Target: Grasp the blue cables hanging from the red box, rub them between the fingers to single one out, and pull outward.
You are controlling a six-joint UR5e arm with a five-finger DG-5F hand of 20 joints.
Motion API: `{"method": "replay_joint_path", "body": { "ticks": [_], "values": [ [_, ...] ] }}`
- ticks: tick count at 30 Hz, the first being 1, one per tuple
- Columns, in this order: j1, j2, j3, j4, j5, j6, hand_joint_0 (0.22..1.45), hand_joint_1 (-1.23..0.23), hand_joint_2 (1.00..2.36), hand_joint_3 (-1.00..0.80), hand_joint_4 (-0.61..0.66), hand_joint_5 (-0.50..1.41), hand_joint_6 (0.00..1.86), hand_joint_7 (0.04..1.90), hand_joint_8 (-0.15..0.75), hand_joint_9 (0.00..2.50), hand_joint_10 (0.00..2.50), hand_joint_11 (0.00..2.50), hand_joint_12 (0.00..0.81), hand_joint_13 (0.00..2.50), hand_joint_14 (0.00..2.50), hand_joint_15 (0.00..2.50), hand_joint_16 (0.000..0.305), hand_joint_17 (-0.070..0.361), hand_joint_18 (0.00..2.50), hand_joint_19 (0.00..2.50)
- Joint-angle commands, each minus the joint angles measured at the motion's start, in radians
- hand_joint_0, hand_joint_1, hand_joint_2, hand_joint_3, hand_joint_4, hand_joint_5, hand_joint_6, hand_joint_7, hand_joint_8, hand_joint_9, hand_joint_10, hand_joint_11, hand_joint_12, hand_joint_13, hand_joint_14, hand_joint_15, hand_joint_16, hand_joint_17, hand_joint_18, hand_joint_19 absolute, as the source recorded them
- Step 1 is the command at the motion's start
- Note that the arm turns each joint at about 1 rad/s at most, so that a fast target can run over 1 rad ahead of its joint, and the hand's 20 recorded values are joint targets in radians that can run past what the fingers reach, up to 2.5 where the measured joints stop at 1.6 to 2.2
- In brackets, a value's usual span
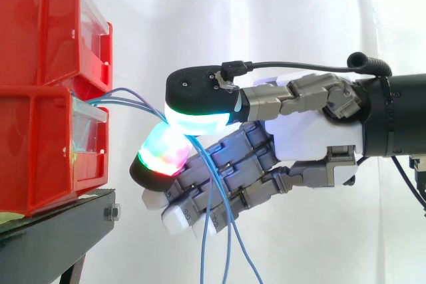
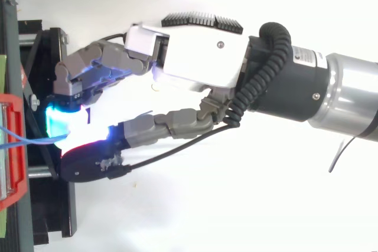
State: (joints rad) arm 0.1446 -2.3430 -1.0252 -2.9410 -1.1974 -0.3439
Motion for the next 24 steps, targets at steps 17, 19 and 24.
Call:
{"method": "replay_joint_path", "body": {
  "ticks": [17, 19, 24],
  "values": [
    [0.036, 0.037, -0.001, -0.176, -0.022, 0.278, 0.79, -0.85, 1.01, -0.37, 0.19, -0.22, 0.93, 0.91, 0.28, 0.71, 0.01, 0.44, 0.406, 0.78, 0.02, 0.5, 0.05, 0.112, 0.69, 0.56],
    [0.042, 0.037, 0.001, -0.196, -0.022, 0.298, 0.78, -0.85, 1.01, -0.42, 0.21, -0.21, 0.92, 0.91, 0.283, 0.72, 0.01, 0.43, 0.401, 0.78, 0.02, 0.5, 0.05, 0.112, 0.7, 0.55],
    [0.047, 0.037, -0.001, -0.213, -0.025, 0.319, 0.71, -0.87, 1.0, -0.5, 0.2, -0.21, 0.92, 0.95, 0.296, 0.73, 0.01, 0.44, 0.419, 0.81, 0.02, 0.51, 0.05, 0.113, 0.72, 0.55]
  ]
}}
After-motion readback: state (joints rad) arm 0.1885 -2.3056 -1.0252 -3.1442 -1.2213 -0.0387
